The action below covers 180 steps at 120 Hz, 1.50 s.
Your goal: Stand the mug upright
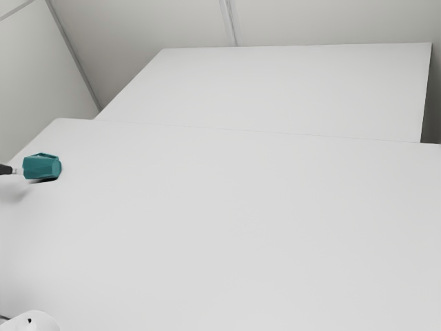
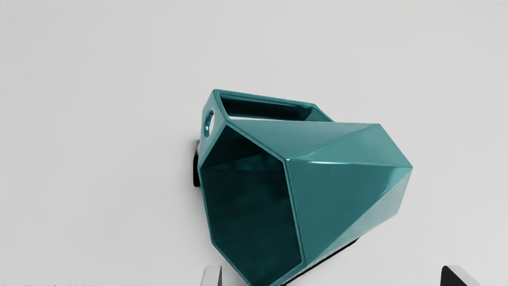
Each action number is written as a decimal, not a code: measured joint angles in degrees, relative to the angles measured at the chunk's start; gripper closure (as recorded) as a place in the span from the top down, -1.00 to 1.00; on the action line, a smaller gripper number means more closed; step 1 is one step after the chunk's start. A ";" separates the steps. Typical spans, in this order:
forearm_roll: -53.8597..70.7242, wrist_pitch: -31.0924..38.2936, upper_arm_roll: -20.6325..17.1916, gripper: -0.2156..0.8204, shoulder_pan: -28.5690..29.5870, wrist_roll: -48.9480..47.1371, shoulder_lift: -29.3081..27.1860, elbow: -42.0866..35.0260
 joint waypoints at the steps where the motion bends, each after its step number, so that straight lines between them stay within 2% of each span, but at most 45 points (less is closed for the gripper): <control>1: -0.03 0.06 0.00 0.58 0.00 0.07 0.05 0.00; 41: -1.35 0.92 -0.85 0.58 0.92 2.98 1.61 1.23; 76: -1.56 -0.33 -2.97 0.58 1.59 5.57 2.07 2.01; 180: -1.58 -3.46 -5.00 0.58 2.37 11.94 4.17 3.44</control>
